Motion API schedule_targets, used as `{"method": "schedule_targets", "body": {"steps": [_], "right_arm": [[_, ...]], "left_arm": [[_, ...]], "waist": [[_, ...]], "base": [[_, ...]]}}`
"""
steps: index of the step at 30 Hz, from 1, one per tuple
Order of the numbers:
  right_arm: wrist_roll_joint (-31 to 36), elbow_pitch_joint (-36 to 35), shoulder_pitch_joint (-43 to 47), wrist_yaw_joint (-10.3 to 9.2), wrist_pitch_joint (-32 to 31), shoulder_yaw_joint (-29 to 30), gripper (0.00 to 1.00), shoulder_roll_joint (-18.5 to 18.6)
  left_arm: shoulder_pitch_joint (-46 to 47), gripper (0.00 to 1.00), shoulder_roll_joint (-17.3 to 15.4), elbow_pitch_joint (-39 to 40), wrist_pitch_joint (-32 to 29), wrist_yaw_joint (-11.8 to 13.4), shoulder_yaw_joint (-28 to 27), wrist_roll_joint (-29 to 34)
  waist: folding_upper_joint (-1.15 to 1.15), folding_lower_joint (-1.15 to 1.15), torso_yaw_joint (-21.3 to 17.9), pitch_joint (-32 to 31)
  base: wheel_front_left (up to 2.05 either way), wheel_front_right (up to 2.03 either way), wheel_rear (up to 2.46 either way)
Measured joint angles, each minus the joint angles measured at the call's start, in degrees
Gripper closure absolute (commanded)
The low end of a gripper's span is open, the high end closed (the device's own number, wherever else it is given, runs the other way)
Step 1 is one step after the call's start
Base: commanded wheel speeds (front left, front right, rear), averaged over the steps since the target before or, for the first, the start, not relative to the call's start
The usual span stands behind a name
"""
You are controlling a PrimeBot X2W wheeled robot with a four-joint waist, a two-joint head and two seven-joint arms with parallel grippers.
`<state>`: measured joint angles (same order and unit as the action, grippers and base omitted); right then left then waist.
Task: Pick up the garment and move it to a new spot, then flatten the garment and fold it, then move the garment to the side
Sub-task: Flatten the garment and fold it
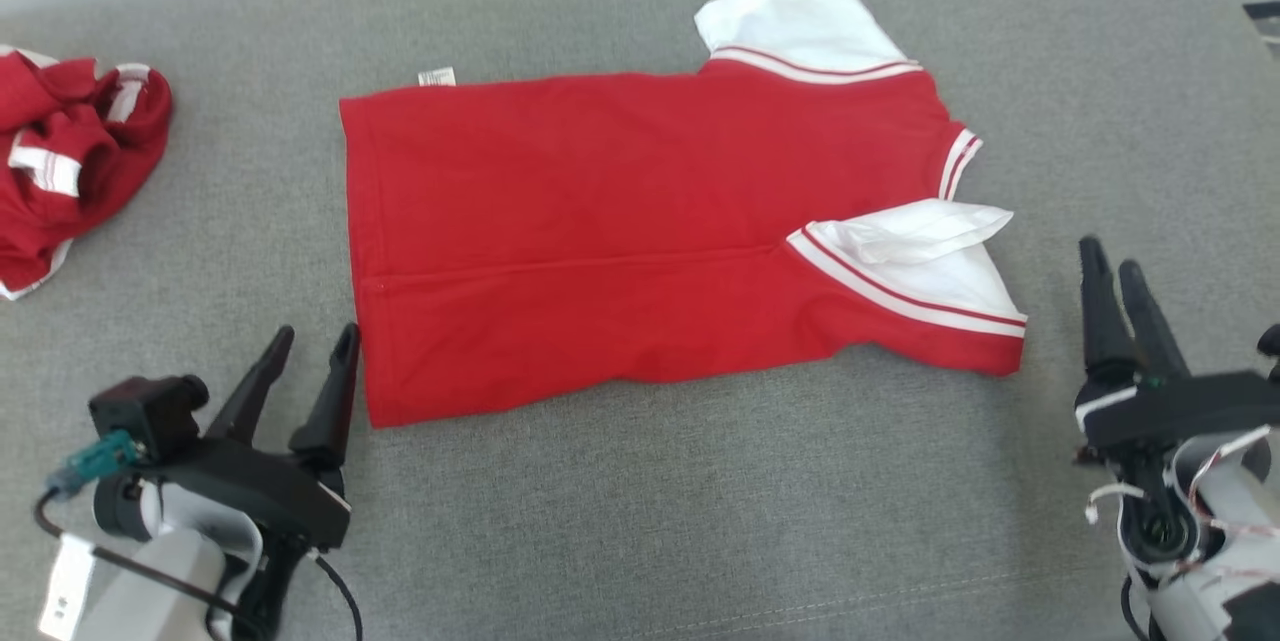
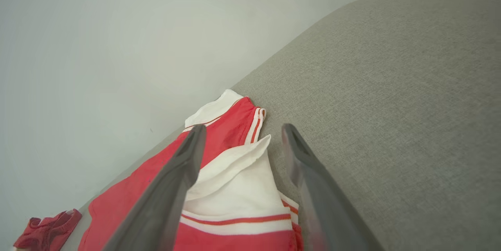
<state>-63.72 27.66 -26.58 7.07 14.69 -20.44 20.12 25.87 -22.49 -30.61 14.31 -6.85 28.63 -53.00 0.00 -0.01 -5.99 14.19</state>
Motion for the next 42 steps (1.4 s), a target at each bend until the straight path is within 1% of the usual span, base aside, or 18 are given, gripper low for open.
{"method": "schedule_targets", "body": {"steps": [4, 10, 14, 17, 22, 28, 35, 42], "right_arm": [[4.15, -1.66, 3.11, 0.0, 0.0, 0.46, 0.0, -0.01], [9.8, -4.97, 7.49, 0.0, 0.0, 0.94, 0.0, -0.07], [13.91, -7.19, 10.5, -0.02, 0.0, 1.09, 0.0, -0.01], [16.41, -9.32, 12.6, -0.59, 0.0, 1.52, 0.0, -0.07], [20.0, -12.62, 14.74, -2.08, 0.0, 2.86, 0.0, -0.42], [23.49, -15.53, 17.8, -3.91, 0.0, 4.81, 0.0, -0.78], [25.41, -18.6, 20.17, -4.58, 0.0, 6.43, 0.0, -1.36], [28.07, -22.03, 21.6, -5.15, 0.0, 8.26, 0.0, -1.57]], "left_arm": [[-2.76, 0.0, 1.04, 2.1, 0.01, 1.87, -1.89, 1.65], [-6.72, 0.0, 1.44, 5.48, 0.0, 4.42, -4.48, 5.26], [-8.94, 0.0, 2.41, 8.0, 0.0, 6.06, -5.54, 8.47], [-10.78, 0.0, 2.78, 9.9, 0.0, 7.28, -6.32, 10.82], [-14.05, 0.0, 3.34, 12.61, 0.01, 9.47, -8.38, 13.66], [-16.99, 0.0, 4.47, 15.89, 0.01, 10.62, -10.16, 16.5], [-19.61, 0.0, 5.05, 18.31, 0.01, 11.39, -12.14, 18.95], [-20.54, 0.0, 6.26, 20.46, 0.01, 11.46, -13.73, 21.3]], "waist": [[0.0, 0.0, -0.12, -1.78], [0.0, 0.0, -0.04, -4.46], [0.0, 0.0, 0.24, -6.26], [-0.01, -0.01, 0.56, -7.51], [0.0, 0.0, 1.12, -9.33], [-0.01, 0.0, 1.74, -10.86], [0.0, 0.0, 2.03, -11.57], [0.0, 0.0, 2.2, -11.23]], "base": [[0.0, 0.0, 0.0], [0.0, 0.0, 0.0], [0.0, 0.0, 0.0], [0.0, 0.0, 0.0], [0.0, 0.0, 0.0], [0.0, 0.0, 0.0], [0.0, 0.0, 0.0], [0.0, 0.0, 0.0]]}}
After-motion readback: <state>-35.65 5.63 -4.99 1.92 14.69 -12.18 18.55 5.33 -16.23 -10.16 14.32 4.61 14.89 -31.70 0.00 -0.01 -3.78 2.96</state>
